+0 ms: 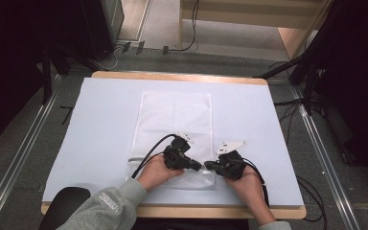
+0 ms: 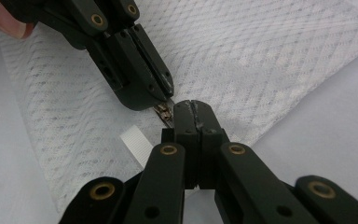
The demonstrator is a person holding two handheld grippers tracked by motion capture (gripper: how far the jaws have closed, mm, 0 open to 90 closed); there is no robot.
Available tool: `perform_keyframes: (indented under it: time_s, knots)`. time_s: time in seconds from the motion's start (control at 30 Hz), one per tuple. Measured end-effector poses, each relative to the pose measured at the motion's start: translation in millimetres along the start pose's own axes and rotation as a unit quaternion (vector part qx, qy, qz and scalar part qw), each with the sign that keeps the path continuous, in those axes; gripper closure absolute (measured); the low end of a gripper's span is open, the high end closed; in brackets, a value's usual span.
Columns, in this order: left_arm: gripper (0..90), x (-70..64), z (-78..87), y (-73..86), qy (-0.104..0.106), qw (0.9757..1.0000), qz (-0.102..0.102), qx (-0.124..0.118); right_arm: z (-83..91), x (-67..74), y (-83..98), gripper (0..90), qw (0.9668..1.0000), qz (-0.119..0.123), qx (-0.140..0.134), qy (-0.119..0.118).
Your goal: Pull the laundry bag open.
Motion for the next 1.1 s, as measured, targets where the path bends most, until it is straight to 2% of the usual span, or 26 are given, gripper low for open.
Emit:
perform_keyframes:
  time_s: [0.13,0.63,1.1]
  knots:
    - [88.0,3.3,5.2,-0.3,0.003,1.0000,0.004,0.002,-0.1,0.1,0.6,90.0,1.0000,0.006,-0.002,0.001]
    - [87.9,4.5,13.6,1.5,-0.001,0.9999,0.000,0.015,0.1,-1.7,2.4,90.0,0.9999,0.003,-0.008,-0.009]
    - [87.9,8.6,24.8,2.8,0.007,0.9998,0.008,0.018,0.0,-2.3,2.9,90.0,0.9999,0.008,-0.010,-0.010]
Point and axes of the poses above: each handheld gripper's, and its own axes: z roughly backward along the jaws, y roughly out of its underside, x roughly to its left, the point moved 2 cm from there along -z, roughly forward along the jaws, and after that the axes turned 2 degrees about -y, right-handed, at the moved point
